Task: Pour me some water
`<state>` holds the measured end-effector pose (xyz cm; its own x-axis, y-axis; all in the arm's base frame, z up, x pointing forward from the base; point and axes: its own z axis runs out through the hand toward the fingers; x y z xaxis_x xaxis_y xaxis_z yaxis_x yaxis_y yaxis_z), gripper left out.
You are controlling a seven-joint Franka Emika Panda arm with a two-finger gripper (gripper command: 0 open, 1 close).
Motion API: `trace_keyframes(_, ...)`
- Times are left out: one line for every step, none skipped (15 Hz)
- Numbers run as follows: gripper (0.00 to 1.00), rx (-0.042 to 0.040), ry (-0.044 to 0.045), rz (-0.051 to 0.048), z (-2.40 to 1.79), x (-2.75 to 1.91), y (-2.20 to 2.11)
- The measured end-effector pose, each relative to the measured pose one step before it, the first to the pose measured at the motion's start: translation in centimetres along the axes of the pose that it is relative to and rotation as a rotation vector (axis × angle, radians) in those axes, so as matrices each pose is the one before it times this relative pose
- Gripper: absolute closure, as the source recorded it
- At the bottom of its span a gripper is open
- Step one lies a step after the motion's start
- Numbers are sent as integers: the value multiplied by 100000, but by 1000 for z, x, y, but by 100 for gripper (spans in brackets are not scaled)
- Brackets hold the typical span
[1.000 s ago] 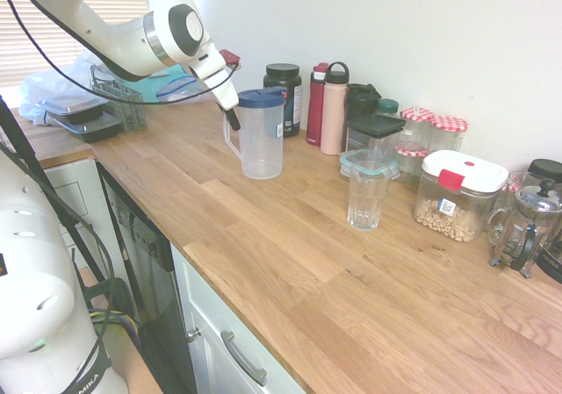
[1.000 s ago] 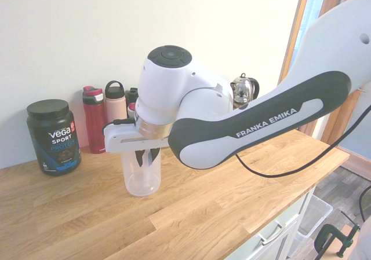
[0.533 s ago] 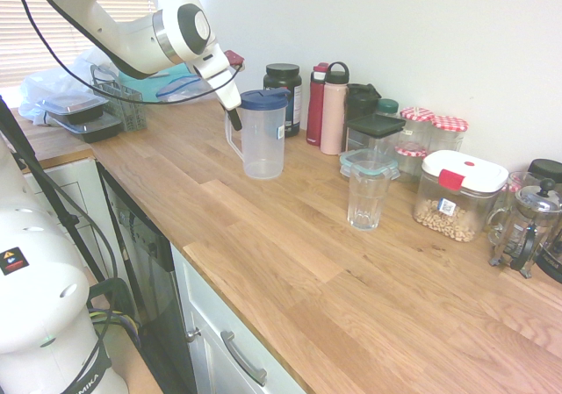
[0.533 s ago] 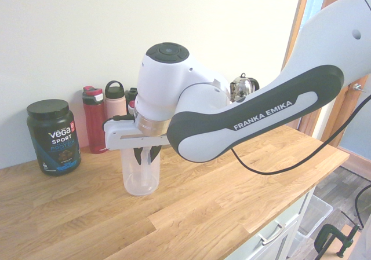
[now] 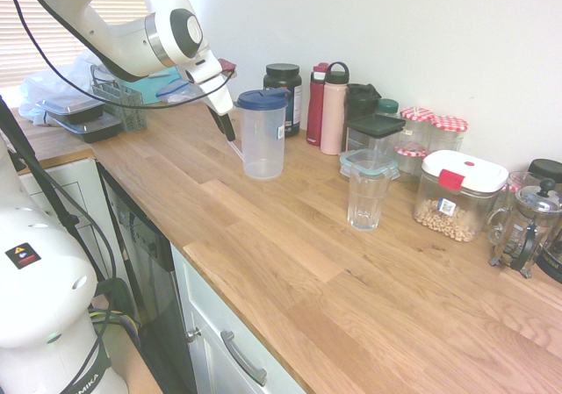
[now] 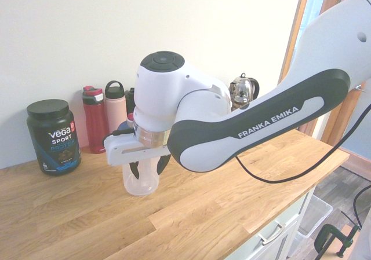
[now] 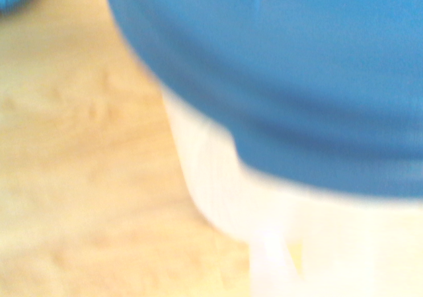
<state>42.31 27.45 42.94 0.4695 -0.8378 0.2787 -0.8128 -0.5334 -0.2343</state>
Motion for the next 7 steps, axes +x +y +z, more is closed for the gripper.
trace_keyframes(0,-2688,-1965,-4507,-255,-149,493)
trace_keyframes(0,-3386,-2394,-5308,-606,-5,741)
trace_keyframes(0,-3738,-2426,-5917,-638,124,1192)
trace_keyframes(0,-3316,-1896,-6059,-511,453,1725)
trace_keyframes(0,-2929,-1830,-5908,-504,687,2136)
trace_keyframes(0,-2477,-2078,-4933,-368,1345,2630)
trace_keyframes(0,-542,-1317,-1679,-216,1831,2770)
